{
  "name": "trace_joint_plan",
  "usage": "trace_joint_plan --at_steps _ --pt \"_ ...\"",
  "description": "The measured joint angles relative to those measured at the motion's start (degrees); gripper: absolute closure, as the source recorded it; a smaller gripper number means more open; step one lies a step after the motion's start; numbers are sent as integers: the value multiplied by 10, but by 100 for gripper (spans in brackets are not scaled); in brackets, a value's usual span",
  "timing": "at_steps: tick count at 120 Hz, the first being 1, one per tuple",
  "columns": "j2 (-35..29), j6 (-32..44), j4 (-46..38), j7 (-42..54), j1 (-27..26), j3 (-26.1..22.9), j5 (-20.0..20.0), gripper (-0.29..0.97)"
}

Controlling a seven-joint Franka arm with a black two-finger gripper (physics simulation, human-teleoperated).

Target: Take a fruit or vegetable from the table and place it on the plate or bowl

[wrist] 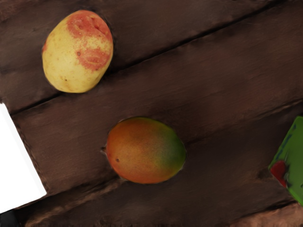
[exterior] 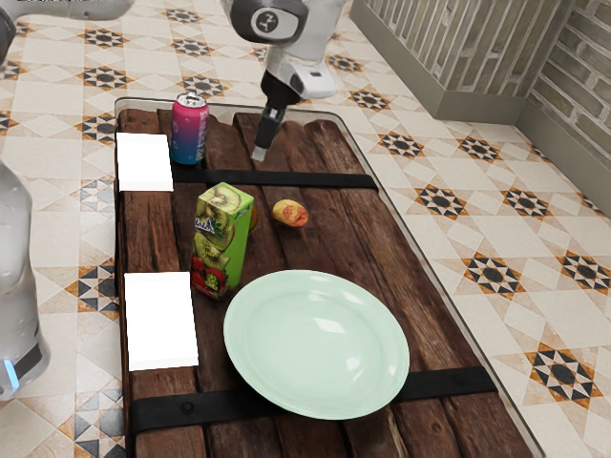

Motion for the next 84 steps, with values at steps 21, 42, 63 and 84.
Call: trace_joint_plan --at_steps 21,42,63,84 --pt "-40 48 -73 29 -1 7 0 0" --pt "-68 89 -144 50 -1 24 -1 0" --pt "-75 116 -177 66 0 43 0 0" --pt "-74 142 -204 78 0 56 1 0"
